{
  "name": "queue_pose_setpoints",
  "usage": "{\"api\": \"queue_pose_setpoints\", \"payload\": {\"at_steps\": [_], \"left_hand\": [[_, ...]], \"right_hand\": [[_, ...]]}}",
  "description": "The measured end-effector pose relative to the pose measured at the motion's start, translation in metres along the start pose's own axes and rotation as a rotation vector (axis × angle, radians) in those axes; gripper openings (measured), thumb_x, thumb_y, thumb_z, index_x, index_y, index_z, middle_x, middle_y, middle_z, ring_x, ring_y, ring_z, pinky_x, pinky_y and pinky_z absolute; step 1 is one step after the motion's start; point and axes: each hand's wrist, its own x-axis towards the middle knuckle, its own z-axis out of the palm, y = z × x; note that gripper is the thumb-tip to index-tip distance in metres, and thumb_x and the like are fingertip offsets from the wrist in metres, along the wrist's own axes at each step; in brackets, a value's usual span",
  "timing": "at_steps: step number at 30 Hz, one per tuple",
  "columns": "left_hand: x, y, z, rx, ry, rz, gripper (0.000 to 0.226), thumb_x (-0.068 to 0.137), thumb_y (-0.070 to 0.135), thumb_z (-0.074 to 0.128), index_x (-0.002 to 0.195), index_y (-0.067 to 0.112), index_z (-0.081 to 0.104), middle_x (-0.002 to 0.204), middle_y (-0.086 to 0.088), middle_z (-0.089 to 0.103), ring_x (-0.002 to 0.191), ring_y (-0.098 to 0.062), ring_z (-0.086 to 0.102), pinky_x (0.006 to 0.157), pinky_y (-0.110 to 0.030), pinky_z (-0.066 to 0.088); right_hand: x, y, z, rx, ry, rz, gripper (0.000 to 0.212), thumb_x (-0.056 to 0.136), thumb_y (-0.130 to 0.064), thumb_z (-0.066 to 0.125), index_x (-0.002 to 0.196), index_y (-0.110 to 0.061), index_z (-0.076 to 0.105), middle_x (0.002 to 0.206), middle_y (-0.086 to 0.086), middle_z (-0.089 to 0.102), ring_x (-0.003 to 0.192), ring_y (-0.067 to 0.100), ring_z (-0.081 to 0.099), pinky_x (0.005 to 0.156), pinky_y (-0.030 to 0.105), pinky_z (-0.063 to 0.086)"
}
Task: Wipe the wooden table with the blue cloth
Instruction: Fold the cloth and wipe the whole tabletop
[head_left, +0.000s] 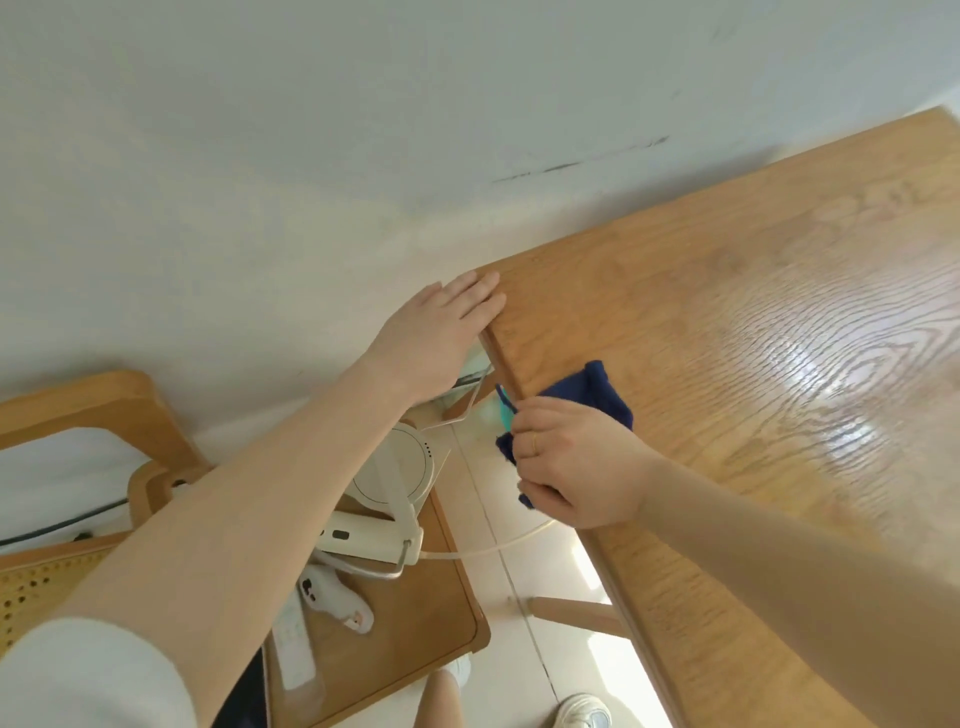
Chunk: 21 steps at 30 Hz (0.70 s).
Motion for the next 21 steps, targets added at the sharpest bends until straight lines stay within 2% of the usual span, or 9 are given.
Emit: {"api": "queue_pose_setpoints", "payload": {"at_steps": [2,4,7,10,14,17,21], "left_hand": [[-0.001,0.004,-0.001,-0.005,0.006,-0.030,0.069,0.091,-0.001,0.034,0.150,0.018,0.004,0.158,0.000,-0.006,0.145,-0.017,-0.004,0.118,-0.034,0.006],[-0.002,0.008,-0.002,-0.008,0.008,-0.056,0.067,0.092,-0.001,0.034,0.150,0.017,0.005,0.158,-0.001,-0.005,0.145,-0.018,-0.003,0.118,-0.035,0.007],[-0.001,0.017,0.001,-0.004,0.033,-0.117,0.062,0.094,0.000,0.029,0.150,0.013,0.007,0.158,-0.004,-0.004,0.146,-0.019,-0.003,0.117,-0.037,0.005],[0.000,0.026,0.004,-0.008,0.076,-0.156,0.060,0.093,-0.001,0.028,0.149,0.010,0.009,0.158,-0.006,-0.003,0.145,-0.020,-0.004,0.117,-0.036,0.002],[-0.004,0.029,0.003,-0.025,0.133,-0.206,0.059,0.090,0.001,0.034,0.147,0.012,0.021,0.158,-0.005,0.001,0.145,-0.027,0.001,0.115,-0.039,0.008],[-0.007,0.036,-0.001,-0.038,0.092,-0.259,0.059,0.092,0.007,0.036,0.148,0.015,0.019,0.158,-0.004,0.001,0.144,-0.030,0.002,0.115,-0.042,0.011],[-0.005,0.043,-0.007,-0.110,0.008,-0.323,0.057,0.096,0.025,0.034,0.148,0.014,0.016,0.158,-0.005,0.002,0.144,-0.028,-0.001,0.116,-0.043,0.010]], "right_hand": [[-0.037,-0.020,0.005,0.009,-0.095,-0.047,0.027,0.081,-0.022,0.053,0.058,-0.013,0.063,0.062,-0.001,0.057,0.078,0.023,0.056,0.101,0.032,0.035],[-0.058,-0.030,0.012,-0.015,-0.135,-0.098,0.026,0.081,-0.024,0.055,0.058,-0.013,0.063,0.062,-0.002,0.058,0.078,0.023,0.057,0.103,0.031,0.033],[-0.047,-0.018,0.015,-0.038,-0.116,-0.184,0.028,0.081,-0.023,0.055,0.056,-0.012,0.062,0.059,-0.001,0.056,0.073,0.024,0.055,0.093,0.031,0.039],[-0.001,0.007,0.009,-0.048,0.041,-0.108,0.030,0.079,-0.019,0.052,0.053,-0.010,0.063,0.056,0.001,0.058,0.075,0.026,0.058,0.086,0.035,0.043],[0.010,0.005,0.012,-0.077,0.180,0.063,0.033,0.082,-0.020,0.049,0.058,-0.007,0.068,0.062,0.002,0.064,0.094,0.030,0.063,0.095,0.036,0.040],[-0.038,-0.028,0.019,-0.099,0.147,0.106,0.035,0.086,-0.025,0.048,0.062,-0.009,0.069,0.068,0.002,0.066,0.102,0.027,0.062,0.102,0.035,0.033],[-0.100,-0.067,0.027,-0.106,0.020,0.029,0.027,0.082,-0.027,0.061,0.061,-0.011,0.067,0.067,-0.001,0.063,0.100,0.024,0.062,0.103,0.035,0.035]]}}
